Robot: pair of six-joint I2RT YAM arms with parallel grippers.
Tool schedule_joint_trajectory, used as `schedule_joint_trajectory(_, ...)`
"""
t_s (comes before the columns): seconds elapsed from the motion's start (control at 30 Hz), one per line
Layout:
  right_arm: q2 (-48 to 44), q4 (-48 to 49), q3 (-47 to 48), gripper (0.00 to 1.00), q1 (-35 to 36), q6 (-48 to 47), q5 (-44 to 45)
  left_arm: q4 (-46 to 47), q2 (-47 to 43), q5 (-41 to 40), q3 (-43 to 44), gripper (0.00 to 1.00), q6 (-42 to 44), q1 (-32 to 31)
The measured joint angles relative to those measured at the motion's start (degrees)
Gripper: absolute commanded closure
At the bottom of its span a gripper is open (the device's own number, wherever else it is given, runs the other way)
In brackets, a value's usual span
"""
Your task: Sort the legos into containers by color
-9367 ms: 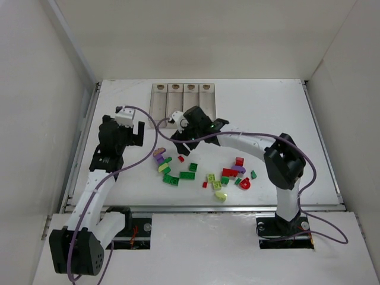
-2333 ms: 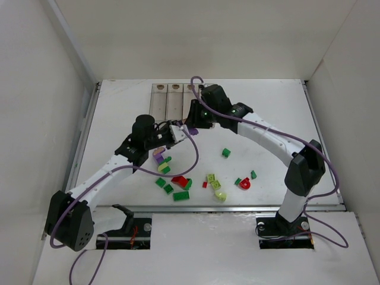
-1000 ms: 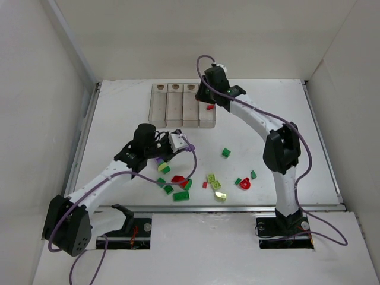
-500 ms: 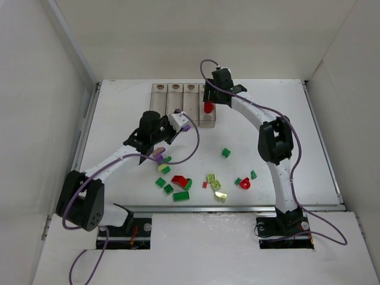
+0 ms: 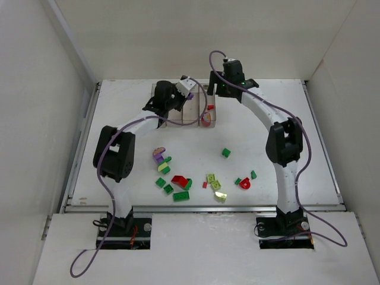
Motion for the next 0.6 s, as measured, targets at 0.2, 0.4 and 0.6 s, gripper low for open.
schedule_joint_trajectory(0.2, -3.19, -0.42, -1.11, 0.05, -4.24, -1.55, -0.22, 0.11, 12.02, -3.85, 9.99, 0.89, -0.37, -0.02)
schedule_joint_trajectory(0.4, -4.79, -2.73, -5.27, 0.00, -4.76, -4.96, -0.74, -0.31, 14.84, -5.16, 11.76, 0.00, 1.11, -0.35)
schedule_joint_trajectory(0.6, -16.81, -3.41, -25.83, 0.00, -3.80, -10.40, -4.02, -0.26, 8.02, -4.63, 7.30, 0.00, 1.53, -2.12)
